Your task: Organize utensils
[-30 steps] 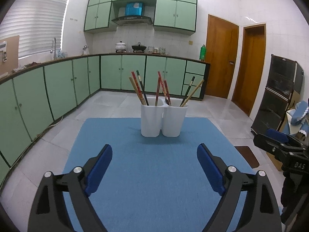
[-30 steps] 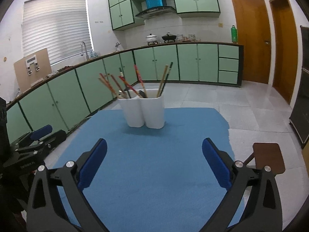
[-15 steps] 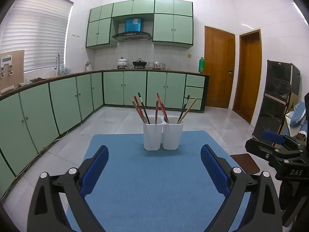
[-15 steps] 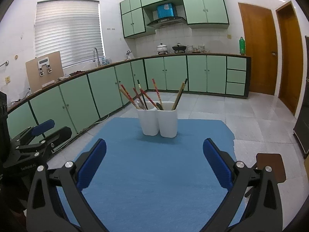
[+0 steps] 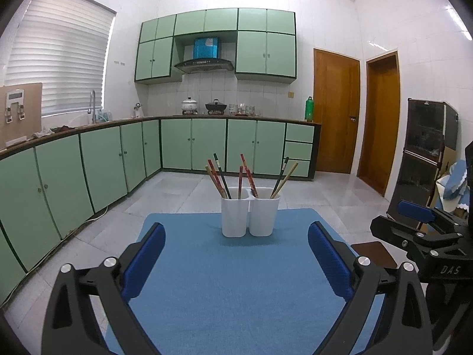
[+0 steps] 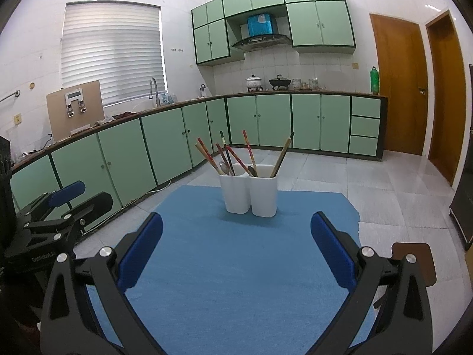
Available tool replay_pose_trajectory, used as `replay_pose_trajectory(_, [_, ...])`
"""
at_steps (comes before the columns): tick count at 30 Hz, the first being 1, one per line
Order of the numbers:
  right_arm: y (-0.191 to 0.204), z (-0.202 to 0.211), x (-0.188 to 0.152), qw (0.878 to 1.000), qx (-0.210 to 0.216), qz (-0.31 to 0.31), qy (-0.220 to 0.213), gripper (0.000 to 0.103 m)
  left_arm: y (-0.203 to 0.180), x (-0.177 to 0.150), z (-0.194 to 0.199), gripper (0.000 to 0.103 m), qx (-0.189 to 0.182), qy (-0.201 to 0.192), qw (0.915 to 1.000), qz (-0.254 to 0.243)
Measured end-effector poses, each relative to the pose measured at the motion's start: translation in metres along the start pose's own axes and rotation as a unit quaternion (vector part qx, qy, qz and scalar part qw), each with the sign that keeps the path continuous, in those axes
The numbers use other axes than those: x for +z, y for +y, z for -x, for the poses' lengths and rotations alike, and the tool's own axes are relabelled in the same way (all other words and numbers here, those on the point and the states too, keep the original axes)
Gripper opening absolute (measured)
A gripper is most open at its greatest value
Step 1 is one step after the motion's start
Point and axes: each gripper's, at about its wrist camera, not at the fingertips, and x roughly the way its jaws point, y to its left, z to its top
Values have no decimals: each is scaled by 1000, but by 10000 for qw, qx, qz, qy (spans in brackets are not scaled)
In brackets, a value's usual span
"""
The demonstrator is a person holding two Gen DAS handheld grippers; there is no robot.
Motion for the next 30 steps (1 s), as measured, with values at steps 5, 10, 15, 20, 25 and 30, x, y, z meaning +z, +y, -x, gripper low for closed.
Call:
replay_pose_trajectory(5, [3,1,2,10000,-10,24,-23,97,-1,1,2,95,10,-45,10000,28])
replay_pose_trajectory(10, [2,0,2,10000,-9,29,-27,97,-1,3,4,95,18,-88,10000,23])
replay_pose_trajectory(15, [3,-1,3,10000,-16,30,-31,97,-1,3,4,95,18,-90,10000,21])
replay_pose_trajectory(20, [2,-1,3,10000,-11,27,-35,97,-2,4,5,95,29,-104,9999,34])
replay_pose_trajectory(25, [2,-1,3,10000,-6,24,-32,97,-1,4,5,95,18,-98,9999,31])
replay_pose_trajectory(30, [3,0,3,10000,-7,25,-35,97,0,5,7,95,22,-97,9999,28])
